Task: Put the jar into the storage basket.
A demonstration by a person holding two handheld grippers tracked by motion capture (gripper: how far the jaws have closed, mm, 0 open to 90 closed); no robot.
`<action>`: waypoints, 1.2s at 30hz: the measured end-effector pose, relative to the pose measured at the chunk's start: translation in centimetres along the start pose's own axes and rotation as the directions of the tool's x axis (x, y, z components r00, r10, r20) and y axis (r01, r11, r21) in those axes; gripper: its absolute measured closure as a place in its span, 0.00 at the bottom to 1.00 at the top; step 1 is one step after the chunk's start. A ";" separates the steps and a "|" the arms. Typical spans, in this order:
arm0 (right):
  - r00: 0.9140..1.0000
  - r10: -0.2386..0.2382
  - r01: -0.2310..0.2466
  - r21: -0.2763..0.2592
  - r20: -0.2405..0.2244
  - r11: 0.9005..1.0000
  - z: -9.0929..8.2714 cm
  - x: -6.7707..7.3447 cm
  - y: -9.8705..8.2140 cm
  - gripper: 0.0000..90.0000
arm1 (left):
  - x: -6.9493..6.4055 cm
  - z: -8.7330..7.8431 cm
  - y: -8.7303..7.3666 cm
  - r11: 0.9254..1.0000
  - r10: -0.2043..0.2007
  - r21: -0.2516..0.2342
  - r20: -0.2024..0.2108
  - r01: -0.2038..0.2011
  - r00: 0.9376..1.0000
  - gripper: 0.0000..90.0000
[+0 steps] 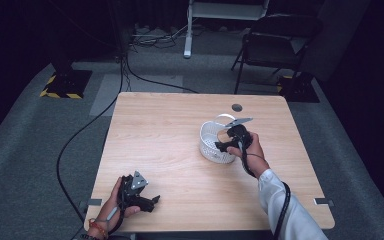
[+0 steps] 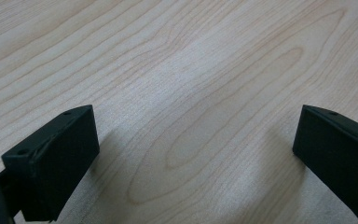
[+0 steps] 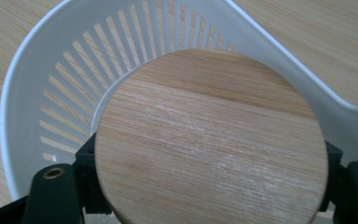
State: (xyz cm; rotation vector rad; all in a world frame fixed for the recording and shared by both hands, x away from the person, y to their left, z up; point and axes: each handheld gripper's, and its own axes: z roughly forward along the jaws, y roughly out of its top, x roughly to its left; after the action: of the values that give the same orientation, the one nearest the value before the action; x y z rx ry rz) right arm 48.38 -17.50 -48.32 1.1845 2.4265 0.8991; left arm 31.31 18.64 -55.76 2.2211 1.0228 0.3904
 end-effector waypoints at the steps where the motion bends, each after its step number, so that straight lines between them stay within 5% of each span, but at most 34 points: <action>1: 1.000 0.002 -0.002 -0.002 0.000 1.000 0.0 0.0 0.0 0.28 | 0.0 0.0 0.0 1.000 0.001 0.000 0.000 -0.001 1.000 0.00; 15: 1.000 0.016 -0.016 0.025 0.000 1.000 0.1 -0.4 -0.1 0.24 | 0.0 0.0 0.0 1.000 0.000 0.000 0.000 0.000 1.000 0.00; 36: 1.000 0.003 -0.003 -0.001 -0.007 1.000 -0.2 0.0 0.0 0.14 | 0.0 0.0 0.0 1.000 0.000 0.000 0.000 0.000 1.000 0.00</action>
State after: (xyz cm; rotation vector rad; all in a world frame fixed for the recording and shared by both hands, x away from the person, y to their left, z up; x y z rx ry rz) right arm 48.31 -17.61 -48.13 1.1874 2.4303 0.9068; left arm 31.31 18.64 -55.76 2.2211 1.0223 0.3906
